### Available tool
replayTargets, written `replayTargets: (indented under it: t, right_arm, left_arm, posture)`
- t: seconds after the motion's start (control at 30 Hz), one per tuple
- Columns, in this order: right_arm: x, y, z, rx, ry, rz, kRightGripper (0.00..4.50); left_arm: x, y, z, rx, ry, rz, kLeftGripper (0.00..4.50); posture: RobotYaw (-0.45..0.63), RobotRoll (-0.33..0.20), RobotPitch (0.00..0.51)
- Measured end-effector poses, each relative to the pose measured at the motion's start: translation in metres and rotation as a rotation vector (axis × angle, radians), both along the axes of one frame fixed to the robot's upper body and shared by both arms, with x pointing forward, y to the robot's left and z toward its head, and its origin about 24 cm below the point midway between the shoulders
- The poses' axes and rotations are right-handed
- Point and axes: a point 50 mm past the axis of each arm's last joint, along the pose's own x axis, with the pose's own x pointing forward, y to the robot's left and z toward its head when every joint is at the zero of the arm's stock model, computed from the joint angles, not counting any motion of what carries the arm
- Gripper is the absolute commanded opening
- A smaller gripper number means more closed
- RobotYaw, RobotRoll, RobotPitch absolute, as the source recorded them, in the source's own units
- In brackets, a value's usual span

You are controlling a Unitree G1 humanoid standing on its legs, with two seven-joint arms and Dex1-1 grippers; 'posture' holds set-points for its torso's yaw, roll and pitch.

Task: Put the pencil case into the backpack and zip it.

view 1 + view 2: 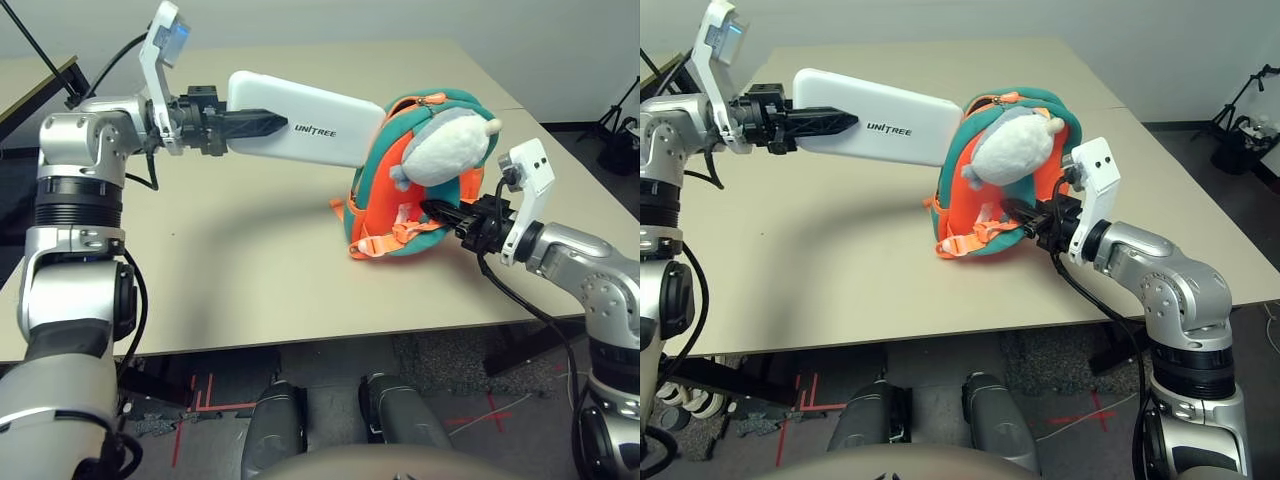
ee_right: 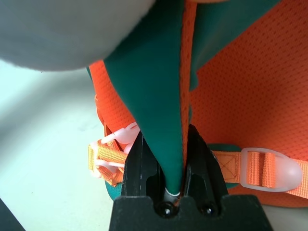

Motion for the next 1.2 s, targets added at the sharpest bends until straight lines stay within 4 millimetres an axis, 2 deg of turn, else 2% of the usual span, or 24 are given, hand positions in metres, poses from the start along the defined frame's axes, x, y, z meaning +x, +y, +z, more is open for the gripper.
replayTargets:
  t: [0.2,0.73,0.87,1.0,1.03,1.2]
  right_arm:
    - [0.0,0.001,-0.001,0.001,0.003,0.002,0.27]
    - [0.0,0.003,-0.001,0.007,-0.001,-0.003,0.27]
    - [0.0,0.003,-0.001,0.007,-0.001,-0.002,0.27]
    - [-0.001,0.003,-0.003,0.011,0.005,-0.004,0.27]
    - [-0.001,0.004,-0.003,0.011,0.006,-0.004,0.27]
    - [-0.001,0.004,-0.003,0.011,0.005,-0.004,0.27]
  left_arm:
    - [0.005,-0.028,-0.013,0.034,0.021,-0.062,1.29]
    - [0.022,-0.084,-0.037,0.075,-0.01,-0.044,1.29]
    - [0.021,-0.093,-0.035,0.077,-0.02,-0.072,2.69]
    - [0.02,-0.1,-0.035,0.066,-0.007,-0.088,4.28]
    - [0.019,-0.1,-0.035,0.064,-0.003,-0.088,4.5]
    - [0.019,-0.098,-0.033,0.064,0.007,-0.074,4.5]
  posture:
    - [-0.2,0.0,0.01]
    - [-0.22,0.0,0.006]
    - [-0.22,0.0,0.006]
    - [-0.22,0.0,0.007]
    - [-0.22,0.0,0.008]
    - [-0.21,0.0,0.009]
